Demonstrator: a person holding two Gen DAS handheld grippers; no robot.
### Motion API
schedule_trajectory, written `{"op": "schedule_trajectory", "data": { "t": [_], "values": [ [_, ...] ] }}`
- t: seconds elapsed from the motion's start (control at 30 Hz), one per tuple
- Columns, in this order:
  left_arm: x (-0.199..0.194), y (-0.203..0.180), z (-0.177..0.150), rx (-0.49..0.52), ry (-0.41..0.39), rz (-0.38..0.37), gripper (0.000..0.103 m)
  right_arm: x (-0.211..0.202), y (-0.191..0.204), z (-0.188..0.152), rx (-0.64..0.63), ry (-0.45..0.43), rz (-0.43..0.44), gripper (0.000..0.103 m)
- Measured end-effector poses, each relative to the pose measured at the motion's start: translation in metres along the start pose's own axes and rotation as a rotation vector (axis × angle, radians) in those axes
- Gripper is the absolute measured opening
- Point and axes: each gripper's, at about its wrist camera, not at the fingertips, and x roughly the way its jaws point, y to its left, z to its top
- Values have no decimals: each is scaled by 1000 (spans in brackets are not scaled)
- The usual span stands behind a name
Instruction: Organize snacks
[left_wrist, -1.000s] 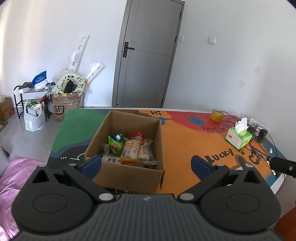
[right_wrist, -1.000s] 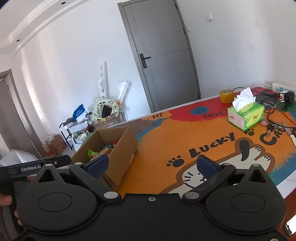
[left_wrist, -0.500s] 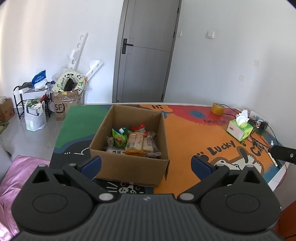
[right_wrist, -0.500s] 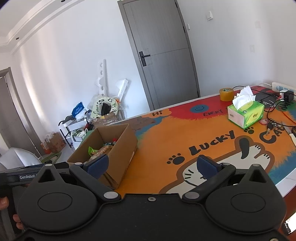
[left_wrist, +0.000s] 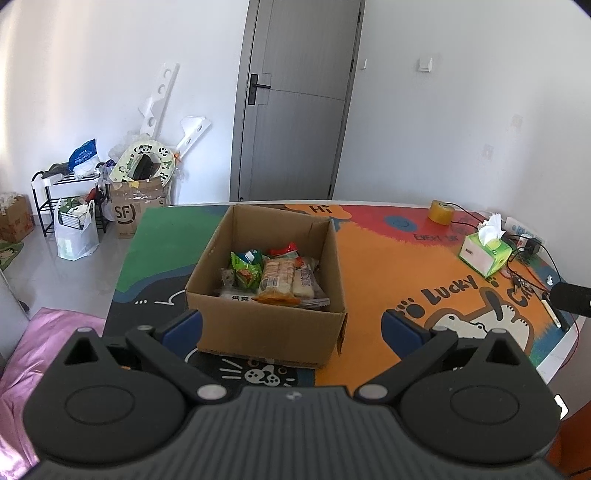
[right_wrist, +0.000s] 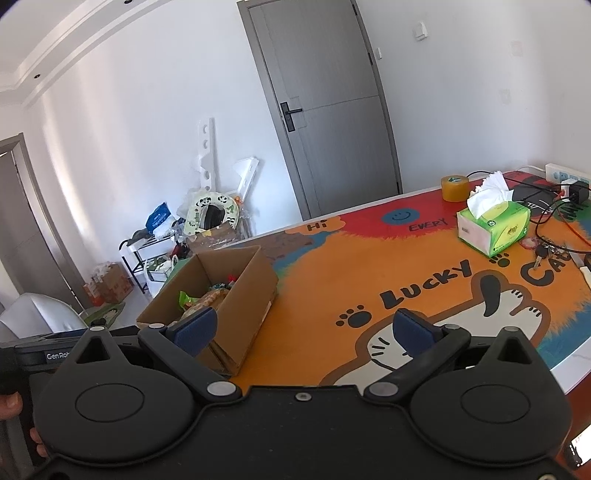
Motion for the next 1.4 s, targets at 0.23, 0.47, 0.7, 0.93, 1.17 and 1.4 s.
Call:
{"op": "schedule_trajectory", "data": {
  "t": [0.23,0.47,0.7,0.93,1.17,1.4],
  "values": [
    [1,-1,-1,6,8,2,102,2,-1,0,-2,6,5,103],
    [4,-2,-2,9,19,-5,102,3,2,-2,-11,12,7,103],
    [4,-3,-2,9,19,-6,102,3,2,-2,-11,12,7,103],
    [4,-3,-3,4,22,-12,102,3,2,-2,-10,14,7,103],
    [4,-4,-5,9,29,-13,102,5,2,-2,-14,21,11,103],
    [6,-3,-5,9,38,-13,102,8,4,-4,-27,36,17,103]
  ]
}}
